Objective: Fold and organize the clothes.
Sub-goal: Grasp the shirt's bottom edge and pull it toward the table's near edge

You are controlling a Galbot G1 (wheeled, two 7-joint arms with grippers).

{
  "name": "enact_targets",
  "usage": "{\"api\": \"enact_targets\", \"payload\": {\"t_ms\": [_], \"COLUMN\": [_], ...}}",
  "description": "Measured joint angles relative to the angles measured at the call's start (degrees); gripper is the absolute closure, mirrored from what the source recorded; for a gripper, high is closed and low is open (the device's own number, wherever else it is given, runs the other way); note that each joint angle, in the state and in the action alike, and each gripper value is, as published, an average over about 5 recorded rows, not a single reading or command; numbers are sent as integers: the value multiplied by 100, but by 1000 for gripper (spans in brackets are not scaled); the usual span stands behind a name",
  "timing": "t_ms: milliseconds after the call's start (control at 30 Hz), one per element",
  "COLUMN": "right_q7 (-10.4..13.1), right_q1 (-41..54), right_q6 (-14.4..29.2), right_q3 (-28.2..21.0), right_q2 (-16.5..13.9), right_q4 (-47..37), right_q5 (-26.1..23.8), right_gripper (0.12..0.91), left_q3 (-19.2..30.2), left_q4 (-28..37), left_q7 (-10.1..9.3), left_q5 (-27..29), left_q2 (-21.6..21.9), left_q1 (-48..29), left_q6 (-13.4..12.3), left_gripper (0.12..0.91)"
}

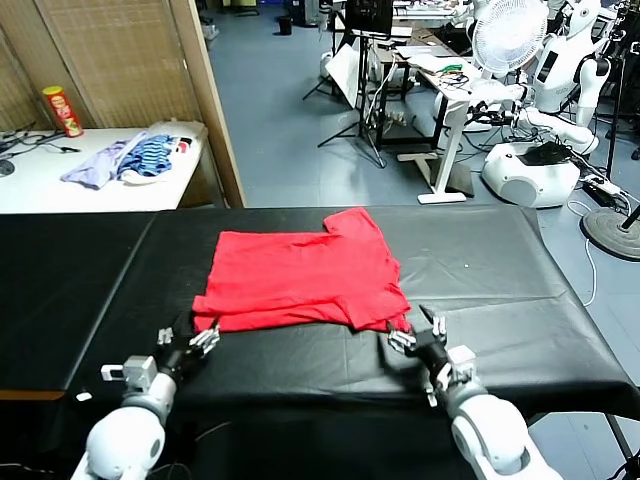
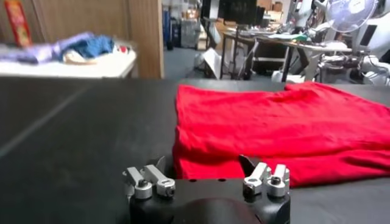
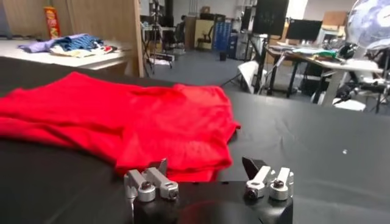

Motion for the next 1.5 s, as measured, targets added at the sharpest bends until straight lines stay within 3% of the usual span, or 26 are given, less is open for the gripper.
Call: {"api": "enact_targets", "payload": {"t_ms": [100, 233, 433, 533, 800, 1200, 1300, 1433, 1500], "right_q7": [-9, -9, 119, 262, 485, 532, 454, 386, 377], "right_q1": [20, 72, 75, 11, -470, -1236, -1337, -1433, -1474], "right_q6": [-1, 2, -202, -484, -1089, -1367, -1368, -1368, -1372], "right_q3": [-28, -57, -37, 19, 230, 445, 474, 474, 472], "right_q2": [52, 110, 34, -92, -515, -654, -652, -670, -689], "right_q4": [-50, -116, 2, 164, 736, 1416, 1482, 1591, 1655], "right_q5": [-21, -32, 197, 473, 869, 864, 858, 849, 849], "right_gripper": [691, 868, 904, 904, 904, 902, 844, 635, 534], "left_q3": [0, 24, 62, 99, 133, -307, -446, -593, -647], "left_q4": [91, 229, 278, 170, -349, -1146, -1275, -1401, -1470], "left_q7": [29, 79, -14, -133, -246, -58, -54, -99, -163], "left_q5": [-179, -294, -84, 274, 1001, 1174, 1178, 1218, 1272], "left_q2": [11, 33, 88, 182, 634, 1015, 989, 902, 847], "left_q1": [-44, -121, -130, -41, 375, 1346, 1640, 1940, 2053], "left_q6": [14, 20, 15, 45, 236, 346, 411, 546, 615], "left_gripper": [310, 524, 840, 901, 904, 904, 904, 877, 800]}}
